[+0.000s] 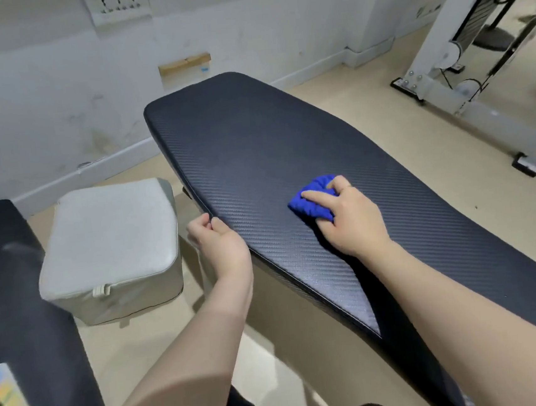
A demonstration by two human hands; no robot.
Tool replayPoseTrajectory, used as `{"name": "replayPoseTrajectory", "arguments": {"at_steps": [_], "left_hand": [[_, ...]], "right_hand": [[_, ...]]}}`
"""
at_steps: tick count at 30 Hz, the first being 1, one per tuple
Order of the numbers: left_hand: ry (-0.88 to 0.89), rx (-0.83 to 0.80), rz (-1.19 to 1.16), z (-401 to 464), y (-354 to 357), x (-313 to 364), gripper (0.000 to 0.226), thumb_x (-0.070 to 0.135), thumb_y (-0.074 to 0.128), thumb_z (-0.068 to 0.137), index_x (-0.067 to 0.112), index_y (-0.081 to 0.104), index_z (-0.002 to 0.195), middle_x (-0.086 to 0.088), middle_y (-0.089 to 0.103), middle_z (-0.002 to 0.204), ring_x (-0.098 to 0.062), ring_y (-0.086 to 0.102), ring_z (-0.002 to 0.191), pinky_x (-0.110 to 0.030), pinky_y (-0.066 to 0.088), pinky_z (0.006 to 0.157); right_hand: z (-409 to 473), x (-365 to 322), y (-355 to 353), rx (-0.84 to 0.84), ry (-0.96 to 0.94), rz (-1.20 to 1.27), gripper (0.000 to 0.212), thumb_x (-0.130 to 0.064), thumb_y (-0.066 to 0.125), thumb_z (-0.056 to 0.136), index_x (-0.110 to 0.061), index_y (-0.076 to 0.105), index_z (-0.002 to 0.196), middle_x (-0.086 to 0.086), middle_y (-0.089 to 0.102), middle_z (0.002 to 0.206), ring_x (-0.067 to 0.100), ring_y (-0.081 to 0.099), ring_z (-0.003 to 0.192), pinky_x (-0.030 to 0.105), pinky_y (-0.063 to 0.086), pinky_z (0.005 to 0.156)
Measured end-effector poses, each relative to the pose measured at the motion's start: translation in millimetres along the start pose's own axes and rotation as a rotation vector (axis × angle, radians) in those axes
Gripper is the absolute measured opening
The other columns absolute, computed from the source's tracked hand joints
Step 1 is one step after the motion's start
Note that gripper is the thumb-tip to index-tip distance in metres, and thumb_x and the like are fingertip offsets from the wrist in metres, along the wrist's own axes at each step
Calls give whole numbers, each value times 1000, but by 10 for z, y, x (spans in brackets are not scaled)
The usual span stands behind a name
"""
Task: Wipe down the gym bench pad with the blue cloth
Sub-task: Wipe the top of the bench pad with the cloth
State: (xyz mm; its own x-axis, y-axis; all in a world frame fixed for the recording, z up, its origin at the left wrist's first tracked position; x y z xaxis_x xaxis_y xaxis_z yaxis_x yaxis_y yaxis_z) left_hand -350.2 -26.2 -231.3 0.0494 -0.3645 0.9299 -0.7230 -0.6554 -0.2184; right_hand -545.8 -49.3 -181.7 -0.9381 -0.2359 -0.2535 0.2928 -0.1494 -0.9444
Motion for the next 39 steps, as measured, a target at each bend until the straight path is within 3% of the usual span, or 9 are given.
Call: {"name": "replayPoseTrajectory", "arguments": {"at_steps": [2,4,11,17,23,28,30,37,39], "left_hand": [[17,-8,-9,-5,0,-5,27,14,34,98,5,42,121,-11,42,132,-24,51,97,-21,30,75],[36,-5,-34,-8,-12,29,25,13,35,97,5,44,120,-13,43,131,-25,51,102,-23,33,81],[-168,90,-260,-425,68,-238,44,26,37,89,19,44,131,-1,51,132,-19,50,120,-33,38,106],[-128,95,-188,-961,395,-53,58,28,31,98,19,6,151,4,9,159,-18,14,145,-32,13,116],[-106,149,23,-1035,403,-30,70,31,41,92,19,5,151,0,12,159,-28,17,144,-43,21,117],[-86,156,14,-1042,409,-41,74,36,48,84,23,13,148,-1,22,155,-27,28,140,-46,29,114],[-88,178,14,-1046,412,-43,74,38,45,84,26,12,149,0,22,156,-25,29,140,-46,29,113],[-126,185,3,-1033,426,-34,71,34,36,87,26,4,150,4,15,158,-23,23,142,-47,24,116],[-112,178,-23,-1027,429,-34,69,30,35,89,25,4,150,4,15,158,-23,21,143,-46,23,116]], "right_hand": [[260,285,23,34,232,-74,39,-24,50,83,-33,59,121,8,48,119,30,54,99,31,42,67],[365,352,20,5,233,-115,39,-22,49,83,-30,59,120,8,46,120,30,52,101,29,38,66],[-320,324,-155,-200,-294,80,48,-35,39,72,-31,61,115,5,52,100,24,54,81,30,46,59],[353,1171,-205,-80,198,-20,41,-22,50,85,-25,55,125,13,44,127,35,54,107,36,47,82],[-206,1016,-314,-210,-365,48,47,-35,43,73,-30,62,115,7,52,102,28,57,82,31,47,59],[408,1455,-245,-84,143,4,40,-19,48,83,-24,56,122,14,45,124,35,54,104,37,47,80],[476,1399,-228,-89,203,-42,38,-17,45,84,-20,55,120,16,43,127,36,51,106,36,46,79],[-138,639,-242,-226,-401,0,46,-28,53,80,-27,53,126,10,49,115,31,53,97,36,51,73],[35,716,-234,-232,-338,8,43,-27,52,82,-29,54,125,8,48,117,30,55,98,35,49,75]]}}
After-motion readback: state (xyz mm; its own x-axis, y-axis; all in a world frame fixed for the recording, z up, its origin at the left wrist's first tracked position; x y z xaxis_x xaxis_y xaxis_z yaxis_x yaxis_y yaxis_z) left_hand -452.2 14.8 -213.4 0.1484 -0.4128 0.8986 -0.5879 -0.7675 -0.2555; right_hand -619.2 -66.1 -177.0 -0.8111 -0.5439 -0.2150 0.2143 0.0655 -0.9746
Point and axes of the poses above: each hand's wrist, its own z-axis towards the middle knuckle, its own y-axis out of the palm, x = y × z, the point moved 4 cm from there along z, towards the middle knuckle
